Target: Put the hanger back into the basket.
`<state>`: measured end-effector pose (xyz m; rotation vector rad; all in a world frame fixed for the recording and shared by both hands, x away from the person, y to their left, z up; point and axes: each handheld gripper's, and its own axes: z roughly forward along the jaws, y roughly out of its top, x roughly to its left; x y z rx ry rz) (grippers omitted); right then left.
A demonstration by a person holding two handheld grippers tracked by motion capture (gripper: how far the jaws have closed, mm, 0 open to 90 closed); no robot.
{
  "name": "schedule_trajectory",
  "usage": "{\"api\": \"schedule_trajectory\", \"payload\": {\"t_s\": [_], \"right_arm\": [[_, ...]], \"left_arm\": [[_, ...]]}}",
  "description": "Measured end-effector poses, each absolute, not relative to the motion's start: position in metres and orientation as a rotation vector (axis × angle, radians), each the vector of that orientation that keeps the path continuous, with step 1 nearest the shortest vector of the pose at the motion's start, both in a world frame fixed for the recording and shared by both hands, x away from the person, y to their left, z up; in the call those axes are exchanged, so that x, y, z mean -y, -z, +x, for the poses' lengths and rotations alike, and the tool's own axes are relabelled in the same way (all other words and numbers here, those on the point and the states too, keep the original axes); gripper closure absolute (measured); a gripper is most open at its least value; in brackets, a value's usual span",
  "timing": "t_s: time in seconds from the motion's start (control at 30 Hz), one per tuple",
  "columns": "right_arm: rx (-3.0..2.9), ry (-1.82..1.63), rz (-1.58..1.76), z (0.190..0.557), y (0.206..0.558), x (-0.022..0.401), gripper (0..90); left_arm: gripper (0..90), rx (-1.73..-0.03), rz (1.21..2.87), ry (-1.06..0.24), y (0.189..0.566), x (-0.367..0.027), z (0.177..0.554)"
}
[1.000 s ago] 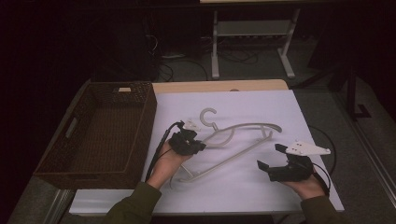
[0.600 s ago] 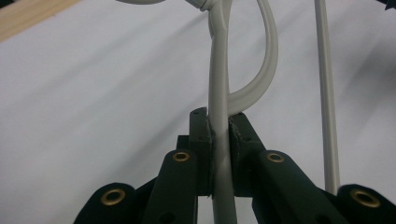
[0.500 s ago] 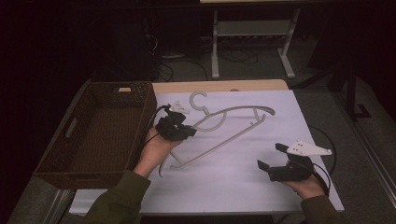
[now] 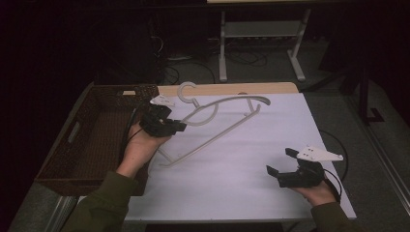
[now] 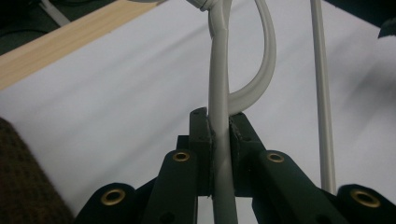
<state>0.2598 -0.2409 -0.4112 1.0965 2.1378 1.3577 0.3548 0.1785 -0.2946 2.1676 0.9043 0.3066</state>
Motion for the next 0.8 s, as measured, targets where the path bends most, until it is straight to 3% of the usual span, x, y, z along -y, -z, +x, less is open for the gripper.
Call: {"api": "schedule_trajectory", "payload": {"t_s": [0.8], "right_arm": [[-2.132,-1.334,1.116,0.261,0.412,0.241,5.9]], "left_arm": [[82.4,-1.062,2.048,-0.446,0.261,-0.309,0.35]]}}
